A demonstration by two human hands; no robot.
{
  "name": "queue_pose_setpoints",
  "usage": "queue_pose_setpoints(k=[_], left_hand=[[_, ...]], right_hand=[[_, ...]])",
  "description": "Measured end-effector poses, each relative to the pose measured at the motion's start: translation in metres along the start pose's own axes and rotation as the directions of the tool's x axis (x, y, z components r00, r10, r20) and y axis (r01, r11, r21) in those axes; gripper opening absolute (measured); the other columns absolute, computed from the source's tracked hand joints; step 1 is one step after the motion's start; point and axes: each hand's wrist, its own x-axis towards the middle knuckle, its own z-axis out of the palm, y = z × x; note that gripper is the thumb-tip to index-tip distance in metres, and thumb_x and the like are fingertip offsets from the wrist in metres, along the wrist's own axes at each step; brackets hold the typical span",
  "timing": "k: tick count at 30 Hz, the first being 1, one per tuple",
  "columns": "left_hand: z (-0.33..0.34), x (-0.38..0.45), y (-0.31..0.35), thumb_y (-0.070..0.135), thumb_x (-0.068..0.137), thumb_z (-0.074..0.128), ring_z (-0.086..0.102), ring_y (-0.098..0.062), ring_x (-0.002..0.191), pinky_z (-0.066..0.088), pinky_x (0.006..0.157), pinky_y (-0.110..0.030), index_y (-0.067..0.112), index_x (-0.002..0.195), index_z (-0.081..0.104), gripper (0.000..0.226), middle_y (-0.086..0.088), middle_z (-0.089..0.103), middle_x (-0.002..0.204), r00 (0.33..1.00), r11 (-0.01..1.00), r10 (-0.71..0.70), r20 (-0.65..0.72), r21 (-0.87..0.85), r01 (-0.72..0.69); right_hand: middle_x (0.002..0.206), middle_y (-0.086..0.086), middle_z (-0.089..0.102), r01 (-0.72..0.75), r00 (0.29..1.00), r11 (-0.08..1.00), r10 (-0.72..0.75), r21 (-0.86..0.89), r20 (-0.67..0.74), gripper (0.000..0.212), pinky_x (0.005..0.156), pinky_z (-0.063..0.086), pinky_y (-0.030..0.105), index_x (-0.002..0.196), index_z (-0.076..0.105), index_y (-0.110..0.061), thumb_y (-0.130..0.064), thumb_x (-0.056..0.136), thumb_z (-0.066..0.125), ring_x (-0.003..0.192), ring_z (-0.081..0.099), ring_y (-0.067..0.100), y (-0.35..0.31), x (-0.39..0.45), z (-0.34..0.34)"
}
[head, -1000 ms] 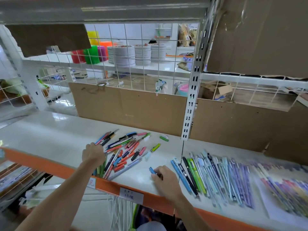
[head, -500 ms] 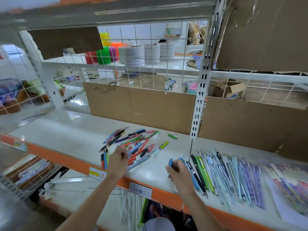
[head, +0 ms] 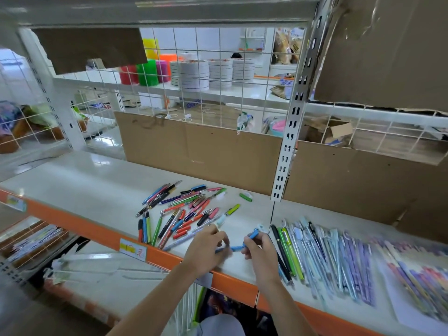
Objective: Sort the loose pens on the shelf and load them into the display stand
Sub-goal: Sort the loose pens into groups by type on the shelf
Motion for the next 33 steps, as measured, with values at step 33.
queue_pose_setpoints(k=[33], left_hand=[[-0.0064,-0.0084,-0.0035,0.033,0.094,0.048,0.049,-0.01,0.067,0.039,0.063,-0.03,0.033,0.083,0.05,0.012,0.009,0.055,0.072,0.996,0.955,0.005,0.088,-0.296,0.021]], right_hand=[[0.076,0.005,0.07,-0.029,0.985,1.0,0.03,-0.006,0.172,0.01,0.057,0.048,0.021,0.088,0.062,-0.003,-0.011,0.091,0.059,0.062,0.064,0.01,-0.0034,-0.0005,-0.0036]])
